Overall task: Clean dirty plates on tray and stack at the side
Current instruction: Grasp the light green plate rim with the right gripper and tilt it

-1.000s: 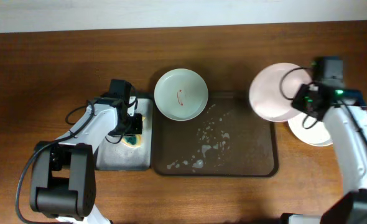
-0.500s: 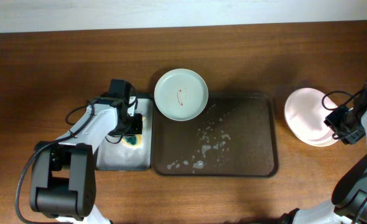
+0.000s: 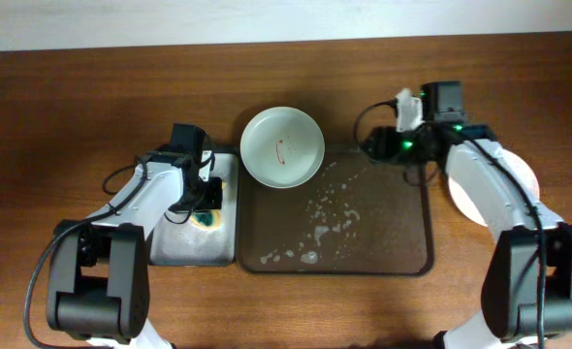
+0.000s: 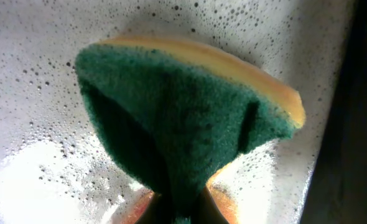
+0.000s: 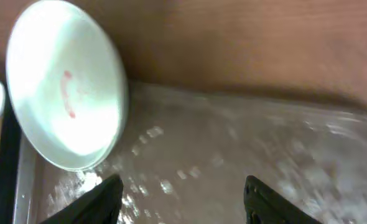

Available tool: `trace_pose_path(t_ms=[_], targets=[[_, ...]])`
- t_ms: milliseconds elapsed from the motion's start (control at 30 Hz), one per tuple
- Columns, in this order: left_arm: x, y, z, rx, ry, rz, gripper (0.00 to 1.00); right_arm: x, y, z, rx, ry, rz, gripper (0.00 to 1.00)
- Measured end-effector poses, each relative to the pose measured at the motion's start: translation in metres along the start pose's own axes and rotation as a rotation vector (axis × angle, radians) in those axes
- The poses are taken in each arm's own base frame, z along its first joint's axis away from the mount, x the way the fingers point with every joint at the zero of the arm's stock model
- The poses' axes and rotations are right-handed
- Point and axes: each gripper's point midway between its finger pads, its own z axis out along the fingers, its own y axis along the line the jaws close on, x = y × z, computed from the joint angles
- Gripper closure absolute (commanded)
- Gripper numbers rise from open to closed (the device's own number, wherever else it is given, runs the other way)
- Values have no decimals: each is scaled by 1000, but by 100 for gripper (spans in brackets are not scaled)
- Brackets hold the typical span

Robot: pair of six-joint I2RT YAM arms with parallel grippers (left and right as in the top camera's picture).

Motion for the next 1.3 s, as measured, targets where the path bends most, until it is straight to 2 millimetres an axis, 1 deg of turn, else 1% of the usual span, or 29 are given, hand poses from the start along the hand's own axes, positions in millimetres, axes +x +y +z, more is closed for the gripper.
trace_pose_path(t_ms=[33,67,133,167,200,267,367,400,433,467,500,533,567,633,700,800,833,867,900,933,967,1000,1067,1167,1267,1300], targets=[[0,0,0,0,1,0,100,-9,13,6,9,-39,-58,37],[0,0,0,0,0,0,100,-14,25,10,12,-63,-98,37],[0,0,0,0,1,0,100,-23,58,20,9,-120,-197,38],[0,0,0,0,0,0,100,-25,68,24,4,-140,-224,41],[0,0,0,0,0,0,100,-29,74,29,6,-160,-242,42],[0,0,0,0,0,0,99,-28,70,47,30,-159,-222,42],[1,0,0,0,0,0,99,-16,53,82,56,-111,-142,52],[1,0,0,0,1,0,99,-10,50,91,55,-93,-124,58],[1,0,0,0,0,0,99,-6,49,98,54,-78,-113,66],[1,0,0,0,0,0,99,-2,48,103,53,-64,-98,72],[1,0,0,0,0,0,99,1,48,106,51,-56,-83,75],[1,0,0,0,0,0,99,4,47,109,51,-46,-75,82],[1,0,0,0,0,0,99,9,45,114,51,-28,-64,87],[0,0,0,0,0,0,98,12,46,114,45,-18,-56,91],[0,0,0,0,0,0,98,24,46,114,39,32,-38,93],[0,0,0,1,-1,0,98,48,44,102,58,148,1,94],[0,0,0,0,-3,0,98,60,42,95,76,201,18,94],[0,0,0,1,-4,0,98,79,39,80,104,278,40,93],[0,0,0,1,-5,1,98,87,40,68,114,311,49,79],[-1,0,0,1,-5,0,98,94,42,53,125,345,58,59],[0,0,0,1,-5,1,99,99,44,44,129,368,67,49],[-1,0,0,1,-6,0,99,100,46,38,124,369,68,49],[-1,0,0,1,-6,1,99,92,46,39,127,336,54,49],[-1,0,0,1,-6,0,99,64,40,47,167,214,11,48],[-1,0,0,2,-6,1,99,66,36,52,178,221,2,49],[-1,0,0,1,-6,1,99,69,34,55,182,233,5,53]])
